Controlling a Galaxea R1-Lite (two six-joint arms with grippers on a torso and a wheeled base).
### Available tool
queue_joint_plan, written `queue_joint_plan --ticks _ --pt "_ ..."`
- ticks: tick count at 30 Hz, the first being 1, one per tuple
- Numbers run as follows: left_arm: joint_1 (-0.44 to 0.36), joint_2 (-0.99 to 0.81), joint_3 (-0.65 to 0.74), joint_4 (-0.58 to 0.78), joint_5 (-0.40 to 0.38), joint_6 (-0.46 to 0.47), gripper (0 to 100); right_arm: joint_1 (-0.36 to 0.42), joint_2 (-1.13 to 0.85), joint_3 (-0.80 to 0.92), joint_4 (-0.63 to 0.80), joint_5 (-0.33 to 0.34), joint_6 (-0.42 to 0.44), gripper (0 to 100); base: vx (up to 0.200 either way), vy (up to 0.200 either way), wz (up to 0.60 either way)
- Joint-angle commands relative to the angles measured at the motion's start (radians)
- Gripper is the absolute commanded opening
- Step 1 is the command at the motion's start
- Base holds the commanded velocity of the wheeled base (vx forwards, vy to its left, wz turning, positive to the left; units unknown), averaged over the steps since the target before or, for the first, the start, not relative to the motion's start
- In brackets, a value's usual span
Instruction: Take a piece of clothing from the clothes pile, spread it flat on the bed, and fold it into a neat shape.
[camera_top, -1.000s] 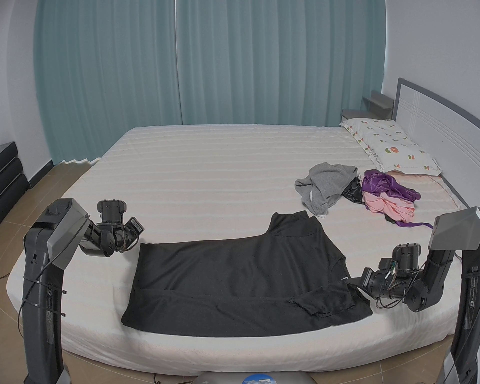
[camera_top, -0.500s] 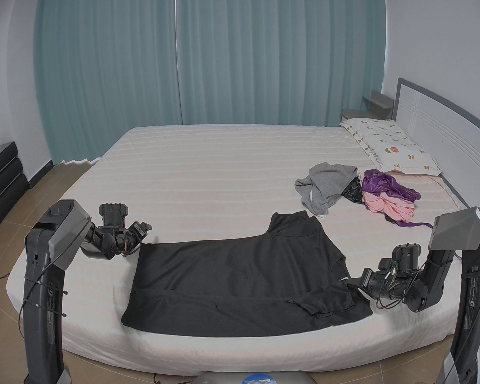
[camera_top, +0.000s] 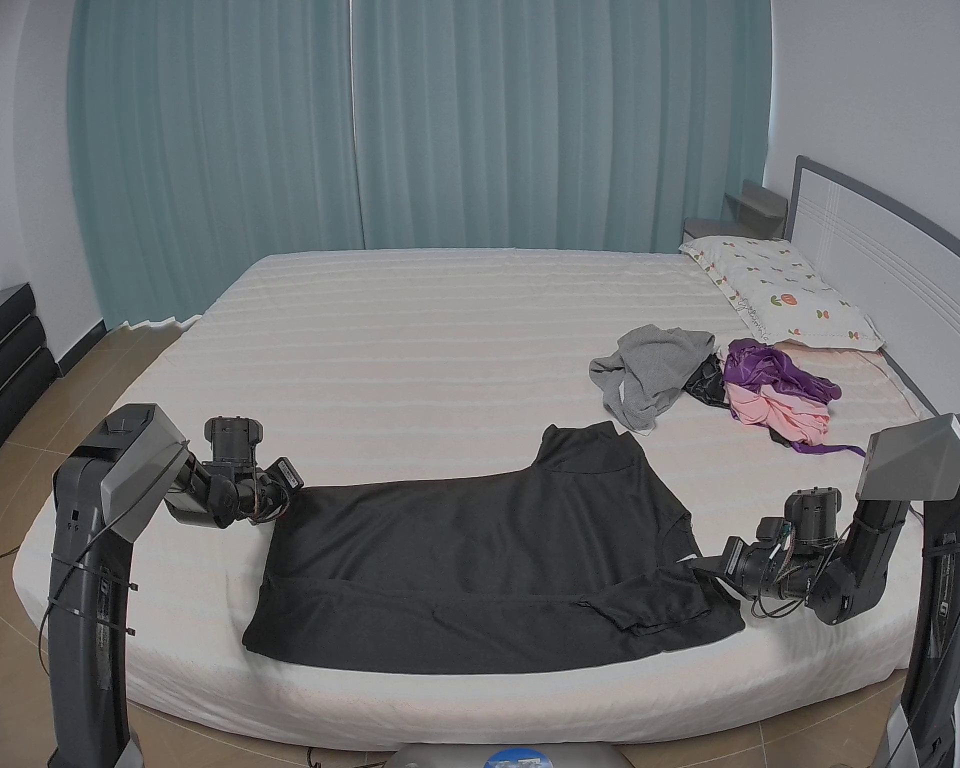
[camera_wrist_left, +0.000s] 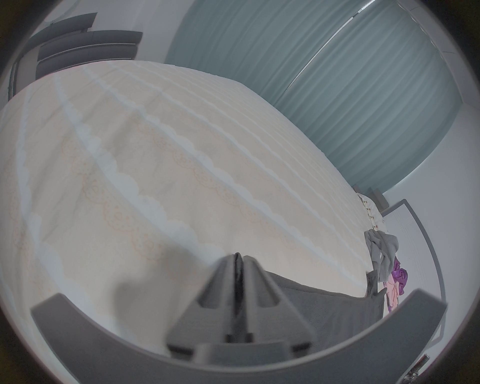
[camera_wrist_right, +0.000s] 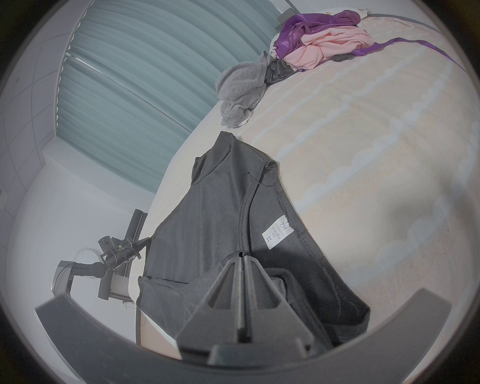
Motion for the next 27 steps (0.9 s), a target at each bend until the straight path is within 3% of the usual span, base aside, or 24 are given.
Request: queue_joint_plan --ticks 1,9,23,24,27 --pt "0.001 0.002 0.0 -0.007 0.009 0.003 0 0.0 -0.001 0.0 -0.001 0.001 0.0 0 0.0 0.0 0.0" --pt "0.009 0.038 -0.044 -0.082 0.105 -0.007 0 0.0 -0.001 0.0 -0.001 0.001 0.0 0 0.0 0.0 0.0" --pt "0.009 0.044 -0.044 -0.103 0.11 -0.009 0 0.0 -0.001 0.002 -0.001 0.002 0.0 0 0.0 0.0 0.0" --pt "0.009 0.042 -0.043 -0.103 0.108 -0.01 100 0.0 -0.001 0.002 -0.001 0.002 0.0 0 0.0 0.0 0.0" --pt "0.012 0.03 -0.035 -0.105 0.108 -0.023 100 0.0 -0.001 0.002 -0.001 0.002 0.0 0 0.0 0.0 0.0"
